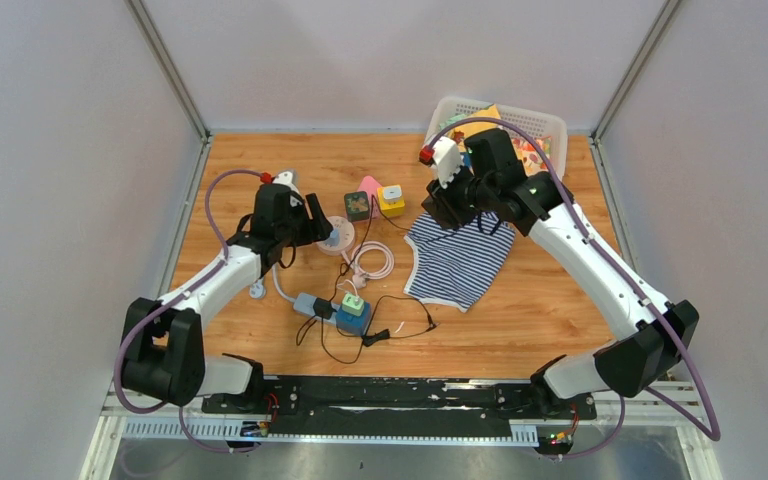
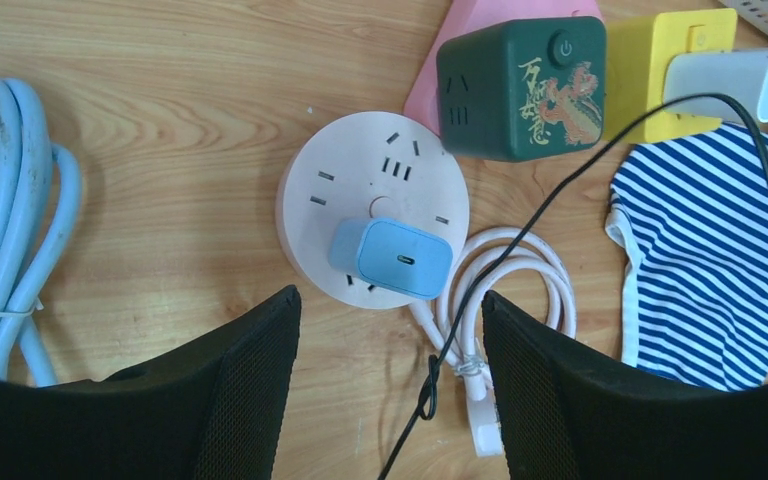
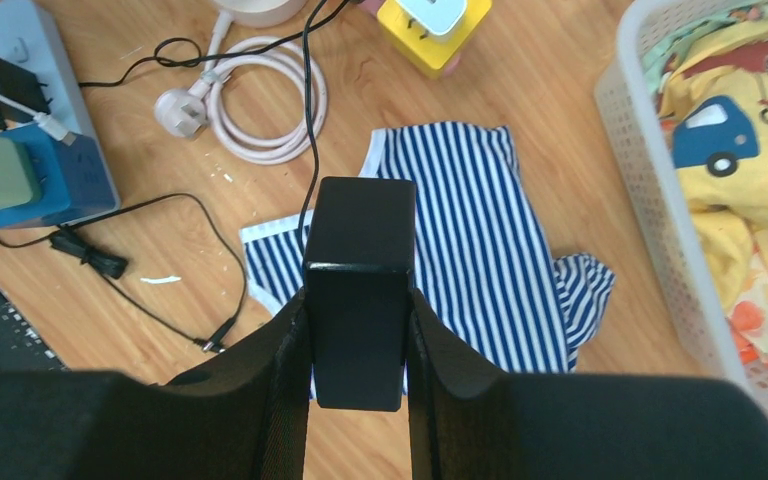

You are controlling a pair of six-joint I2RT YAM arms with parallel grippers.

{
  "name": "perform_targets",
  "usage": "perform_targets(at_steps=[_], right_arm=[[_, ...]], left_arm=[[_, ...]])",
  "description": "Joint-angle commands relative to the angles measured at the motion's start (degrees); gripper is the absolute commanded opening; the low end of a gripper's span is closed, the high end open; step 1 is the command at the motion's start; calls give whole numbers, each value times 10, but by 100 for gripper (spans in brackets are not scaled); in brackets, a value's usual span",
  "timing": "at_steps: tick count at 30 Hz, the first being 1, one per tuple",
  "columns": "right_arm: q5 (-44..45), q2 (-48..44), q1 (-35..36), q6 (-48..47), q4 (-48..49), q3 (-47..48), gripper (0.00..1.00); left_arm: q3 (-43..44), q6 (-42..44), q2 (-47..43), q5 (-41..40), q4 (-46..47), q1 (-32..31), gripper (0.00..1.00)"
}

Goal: Insert the plug
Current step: Adjust the socket at the center of the board.

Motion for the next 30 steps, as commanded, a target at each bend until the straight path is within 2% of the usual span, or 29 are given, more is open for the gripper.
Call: perform_targets(at_steps=[1,8,12,19,22,24,30], right_arm=[[-31,-34,6,45,-31,-6,0],[-83,-63,24,84,1,-56,0],[-84,-65,30,90,3,-59,0],[-78,-81,30,85,6,-75,0],[-72,-89,30,84,7,-83,0],[-30,-95,30,88,-9,-84,0],[184,-111,30,99,-109,-46,0]], left_arm=[[-11,-12,18,-50,26,-13,69],[21,30,65,-81,36,-41,68],[38,33,83,-95,36,-45,67],[33,-68,78,-158,33,-56,68],[52,-143,79,-196,-18,-62,68],[65,-195,78,-206,-51,-68,66],[78,-288,54,-225,-76,-82,60]])
